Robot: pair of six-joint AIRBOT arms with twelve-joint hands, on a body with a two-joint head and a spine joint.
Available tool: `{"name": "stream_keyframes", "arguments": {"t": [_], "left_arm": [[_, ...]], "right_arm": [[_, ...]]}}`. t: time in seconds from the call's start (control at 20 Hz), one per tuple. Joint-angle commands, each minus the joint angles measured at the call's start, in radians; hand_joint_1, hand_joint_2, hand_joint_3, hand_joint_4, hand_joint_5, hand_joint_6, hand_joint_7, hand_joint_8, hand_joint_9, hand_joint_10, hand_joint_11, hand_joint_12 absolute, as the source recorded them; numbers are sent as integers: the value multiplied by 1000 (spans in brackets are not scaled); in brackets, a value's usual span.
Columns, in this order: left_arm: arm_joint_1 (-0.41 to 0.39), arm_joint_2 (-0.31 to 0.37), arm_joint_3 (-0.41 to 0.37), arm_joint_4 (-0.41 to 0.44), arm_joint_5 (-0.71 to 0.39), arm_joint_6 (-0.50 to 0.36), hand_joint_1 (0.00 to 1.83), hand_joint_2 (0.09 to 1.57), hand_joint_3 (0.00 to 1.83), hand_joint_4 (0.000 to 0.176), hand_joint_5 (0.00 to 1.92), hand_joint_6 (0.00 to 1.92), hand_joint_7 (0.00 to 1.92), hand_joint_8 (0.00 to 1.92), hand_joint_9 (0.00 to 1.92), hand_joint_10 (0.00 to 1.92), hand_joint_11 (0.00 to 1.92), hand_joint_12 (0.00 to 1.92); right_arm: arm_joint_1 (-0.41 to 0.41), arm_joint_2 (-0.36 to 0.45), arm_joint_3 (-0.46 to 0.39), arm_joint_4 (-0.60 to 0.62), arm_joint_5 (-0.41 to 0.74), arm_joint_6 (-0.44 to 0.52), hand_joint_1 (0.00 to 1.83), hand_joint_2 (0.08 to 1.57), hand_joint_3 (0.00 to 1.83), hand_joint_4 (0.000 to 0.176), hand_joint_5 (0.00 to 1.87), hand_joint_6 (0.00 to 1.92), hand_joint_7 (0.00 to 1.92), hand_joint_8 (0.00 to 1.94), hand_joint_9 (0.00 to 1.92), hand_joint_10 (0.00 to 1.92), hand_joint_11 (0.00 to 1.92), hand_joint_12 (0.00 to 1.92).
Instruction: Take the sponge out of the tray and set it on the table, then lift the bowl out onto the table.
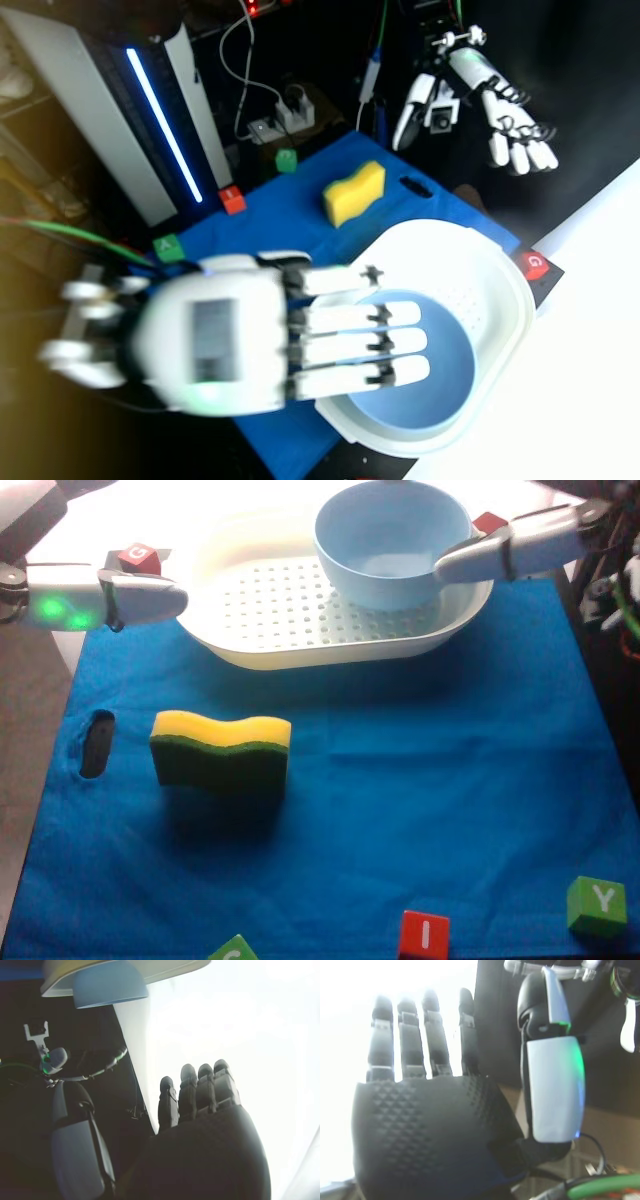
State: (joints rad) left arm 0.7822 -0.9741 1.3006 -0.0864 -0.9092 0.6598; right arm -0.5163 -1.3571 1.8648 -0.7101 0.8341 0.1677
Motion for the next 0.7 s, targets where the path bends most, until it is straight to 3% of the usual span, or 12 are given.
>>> {"name": "stream_keyframes", "arguments": {"t": [0.0,0.05,0.1,0.2,0.3,0.4,0.5,0.65], "left_arm": [[-18,-5,6,-12,-113,-5,655,887,1,156,257,7,223,8,106,12,26,16],[-19,-6,6,-9,-113,-5,659,882,0,144,264,9,233,10,118,14,45,26],[-20,-6,6,-7,-114,-5,650,883,0,130,268,9,241,11,133,17,79,42],[-20,-9,6,-5,-110,-6,649,891,3,122,272,7,244,8,135,13,59,38],[-22,-17,10,0,-106,-12,655,897,4,111,279,7,251,8,151,15,68,46],[-22,-21,15,2,-105,-17,667,903,4,118,284,7,250,5,135,5,43,39],[-23,-22,16,2,-107,-19,649,905,4,104,287,6,262,8,153,10,69,54],[-27,-23,16,5,-112,-19,699,886,0,118,305,8,272,6,156,5,72,64]], "right_arm": [[29,-3,13,54,41,8,842,1015,0,135,458,0,314,1,188,4,0,344],[41,-11,17,12,4,8,839,1009,0,146,455,0,302,0,173,0,0,359],[49,-22,24,-21,-26,8,829,1015,1,166,437,2,267,2,120,4,0,221],[52,-40,38,-57,-73,8,907,994,0,175,457,8,275,7,92,7,0,56],[56,-46,44,-83,-109,8,923,976,0,176,470,8,286,7,107,10,6,58],[58,-59,58,-99,-143,8,920,972,0,176,468,3,280,2,92,2,0,1],[71,-86,81,-147,-187,17,936,951,0,169,471,3,290,5,107,7,9,4],[94,-144,147,-277,-206,124,939,949,0,175,461,0,284,1,101,2,1,0]]}}
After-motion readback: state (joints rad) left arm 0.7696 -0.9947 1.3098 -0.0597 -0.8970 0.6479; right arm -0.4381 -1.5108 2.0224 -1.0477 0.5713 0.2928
